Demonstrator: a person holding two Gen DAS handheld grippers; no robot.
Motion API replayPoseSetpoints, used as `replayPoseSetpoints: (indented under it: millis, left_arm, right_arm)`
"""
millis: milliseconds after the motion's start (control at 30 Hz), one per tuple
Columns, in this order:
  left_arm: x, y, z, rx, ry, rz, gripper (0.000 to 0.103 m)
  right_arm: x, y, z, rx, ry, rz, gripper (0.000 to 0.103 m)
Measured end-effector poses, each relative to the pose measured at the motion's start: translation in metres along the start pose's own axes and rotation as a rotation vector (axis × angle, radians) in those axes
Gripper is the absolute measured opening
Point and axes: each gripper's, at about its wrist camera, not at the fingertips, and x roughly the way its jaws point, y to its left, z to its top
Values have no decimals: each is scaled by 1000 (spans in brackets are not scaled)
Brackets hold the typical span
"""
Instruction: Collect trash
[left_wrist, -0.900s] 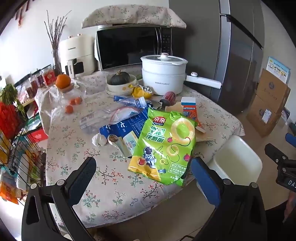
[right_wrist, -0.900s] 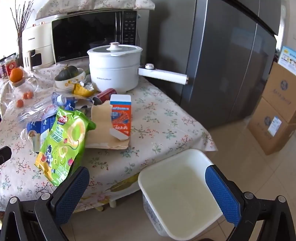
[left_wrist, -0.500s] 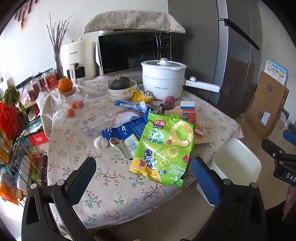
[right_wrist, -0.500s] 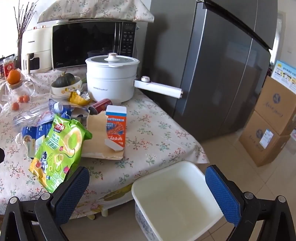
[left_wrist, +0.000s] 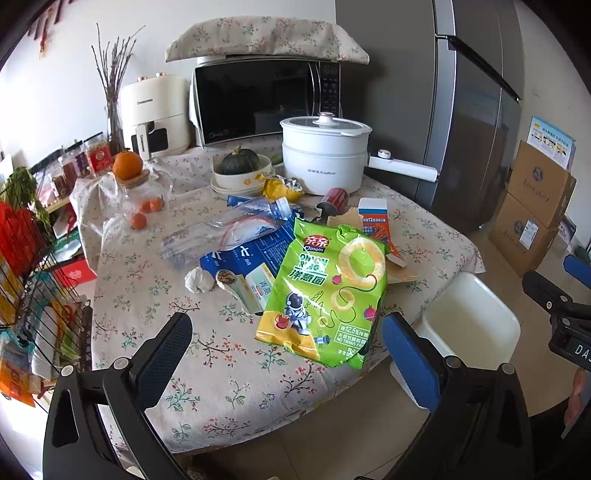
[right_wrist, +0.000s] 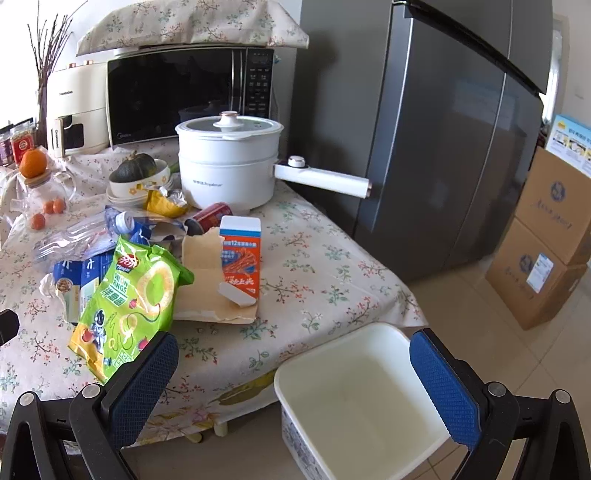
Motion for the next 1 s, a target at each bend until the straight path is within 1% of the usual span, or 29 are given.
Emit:
replayPoseSetpoints:
  millis: [333,1000]
  left_arm:
    - [3,-2,0,-4,2,-2,103]
    - [4,-4,-2,-3,4,-4,103]
  right_arm:
    - [0,0,1,8,1,22,103]
    - [0,0,0,10,3,24,103]
